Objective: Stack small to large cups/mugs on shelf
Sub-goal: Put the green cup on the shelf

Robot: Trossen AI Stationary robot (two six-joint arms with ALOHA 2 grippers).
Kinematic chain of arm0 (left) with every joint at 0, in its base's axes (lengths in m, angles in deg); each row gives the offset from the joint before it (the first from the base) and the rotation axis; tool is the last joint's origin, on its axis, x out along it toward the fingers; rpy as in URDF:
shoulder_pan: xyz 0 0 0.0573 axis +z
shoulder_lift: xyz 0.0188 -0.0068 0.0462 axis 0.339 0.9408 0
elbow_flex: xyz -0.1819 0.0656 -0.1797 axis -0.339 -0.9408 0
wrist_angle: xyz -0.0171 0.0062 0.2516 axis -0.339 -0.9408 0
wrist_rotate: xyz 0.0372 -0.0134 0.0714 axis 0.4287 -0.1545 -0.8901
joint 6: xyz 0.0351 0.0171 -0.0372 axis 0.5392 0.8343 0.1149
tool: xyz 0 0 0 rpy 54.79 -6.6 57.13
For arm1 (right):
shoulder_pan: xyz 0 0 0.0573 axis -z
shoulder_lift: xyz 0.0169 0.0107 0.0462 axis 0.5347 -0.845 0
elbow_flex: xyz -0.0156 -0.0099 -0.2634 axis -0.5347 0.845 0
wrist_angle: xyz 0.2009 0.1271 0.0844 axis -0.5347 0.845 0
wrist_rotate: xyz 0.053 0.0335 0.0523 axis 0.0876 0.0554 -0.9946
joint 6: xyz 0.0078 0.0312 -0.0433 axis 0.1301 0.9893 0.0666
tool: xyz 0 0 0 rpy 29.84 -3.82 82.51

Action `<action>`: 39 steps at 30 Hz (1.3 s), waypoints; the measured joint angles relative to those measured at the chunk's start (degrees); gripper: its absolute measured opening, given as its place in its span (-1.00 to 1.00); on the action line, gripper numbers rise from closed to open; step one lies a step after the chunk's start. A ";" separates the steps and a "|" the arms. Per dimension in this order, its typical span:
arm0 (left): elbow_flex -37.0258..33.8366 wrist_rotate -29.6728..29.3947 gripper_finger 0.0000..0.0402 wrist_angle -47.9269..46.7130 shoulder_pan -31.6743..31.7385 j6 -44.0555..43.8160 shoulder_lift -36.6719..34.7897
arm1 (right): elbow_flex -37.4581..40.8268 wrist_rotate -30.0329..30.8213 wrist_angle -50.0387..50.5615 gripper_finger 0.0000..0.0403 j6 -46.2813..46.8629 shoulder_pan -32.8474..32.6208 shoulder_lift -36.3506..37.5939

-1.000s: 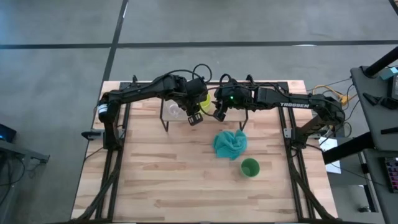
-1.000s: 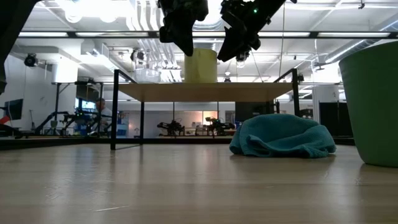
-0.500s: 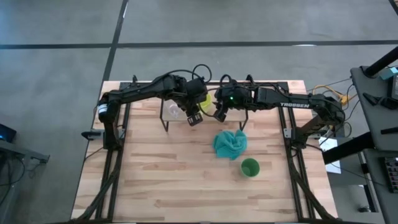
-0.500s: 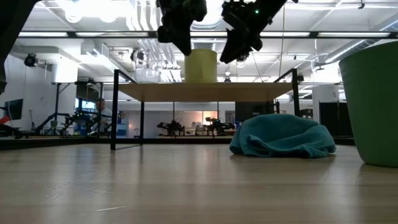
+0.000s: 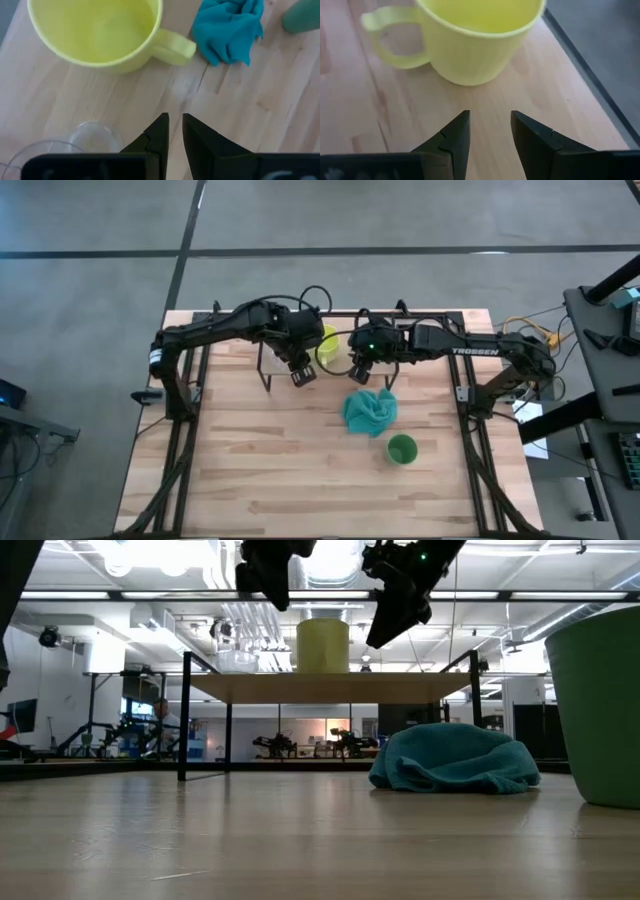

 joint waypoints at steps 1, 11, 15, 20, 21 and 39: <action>0.00 -0.02 -0.80 -0.31 -0.29 0.02 0.00 | 0.00 0.00 0.00 -0.32 0.00 -0.28 0.00; -2.41 -0.23 -0.80 -1.12 -2.46 0.01 0.16 | 0.00 0.00 -0.03 -0.32 0.78 -1.27 0.00; -4.79 -2.14 -0.80 -1.96 -2.51 0.02 0.18 | 0.00 -0.06 0.00 -0.32 1.98 -1.87 0.02; -7.29 -3.04 -0.80 -3.84 -2.50 0.21 0.18 | 0.00 -0.13 0.00 -0.32 2.29 -3.18 0.02; -7.50 -3.04 -0.80 -3.95 -2.51 0.19 0.18 | 0.00 -0.13 -0.02 -0.32 2.12 -3.38 0.02; -8.37 -3.22 -0.80 -6.82 -2.57 0.08 0.22 | 0.00 0.00 -0.11 -0.32 1.90 -3.54 0.09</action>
